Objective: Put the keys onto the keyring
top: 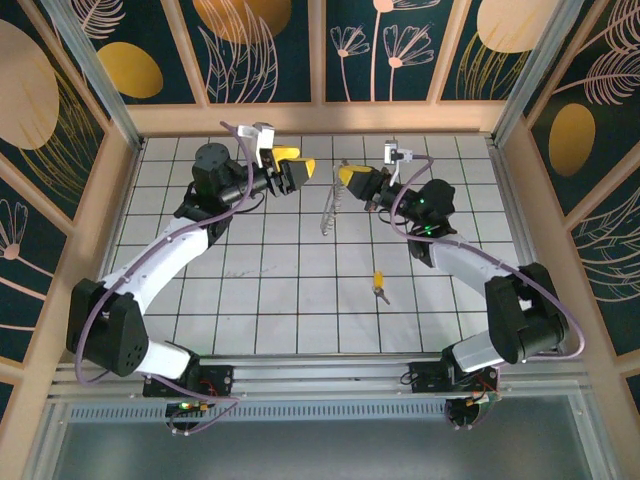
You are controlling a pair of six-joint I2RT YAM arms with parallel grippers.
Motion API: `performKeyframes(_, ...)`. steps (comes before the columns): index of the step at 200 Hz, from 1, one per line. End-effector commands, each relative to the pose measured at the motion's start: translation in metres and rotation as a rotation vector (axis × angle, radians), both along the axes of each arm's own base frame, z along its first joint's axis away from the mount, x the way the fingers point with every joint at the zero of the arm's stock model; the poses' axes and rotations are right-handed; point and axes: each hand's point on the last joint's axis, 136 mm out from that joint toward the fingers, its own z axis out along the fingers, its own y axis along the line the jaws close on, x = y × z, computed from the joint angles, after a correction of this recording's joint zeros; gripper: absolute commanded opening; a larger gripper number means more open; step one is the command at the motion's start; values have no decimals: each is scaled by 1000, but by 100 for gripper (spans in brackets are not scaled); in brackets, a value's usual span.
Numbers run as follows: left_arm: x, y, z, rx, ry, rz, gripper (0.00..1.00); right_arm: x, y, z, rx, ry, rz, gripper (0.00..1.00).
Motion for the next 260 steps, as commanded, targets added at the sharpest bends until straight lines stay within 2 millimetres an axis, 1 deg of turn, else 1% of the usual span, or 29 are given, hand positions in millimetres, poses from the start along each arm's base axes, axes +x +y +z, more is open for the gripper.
performKeyframes(1, -13, -8, 21, -40, -77, -128, 66, -15, 0, 30, 78, -102, 55, 0)
performKeyframes(36, -17, -16, 16, -40, -73, -211, 50, -15, 0, 30, 63, -86, 51, 0)
performKeyframes(57, -20, -17, 15, -56, -70, -235, 43, -16, -1, 32, 50, -89, 43, 0)
performKeyframes(95, -26, -17, 18, -69, -73, -259, 40, -15, -1, 36, 46, -87, 29, 0)
performKeyframes(123, -27, -18, 13, -71, -46, -271, 37, -14, 1, 38, 43, -90, 22, 0)
performKeyframes(156, -26, -20, 9, -80, -27, -282, 30, -15, 4, 39, 43, -93, 24, 0)
performKeyframes(177, -27, -25, 7, -79, -18, -302, 30, -15, 4, 38, 41, -91, 23, 0)
performKeyframes(209, -26, -32, -2, -74, 7, -321, 30, -14, 5, 37, 38, -90, 20, 0)
performKeyframes(260, -27, -40, -6, -68, 15, -344, 30, -12, 6, 35, 27, -87, 16, 0)
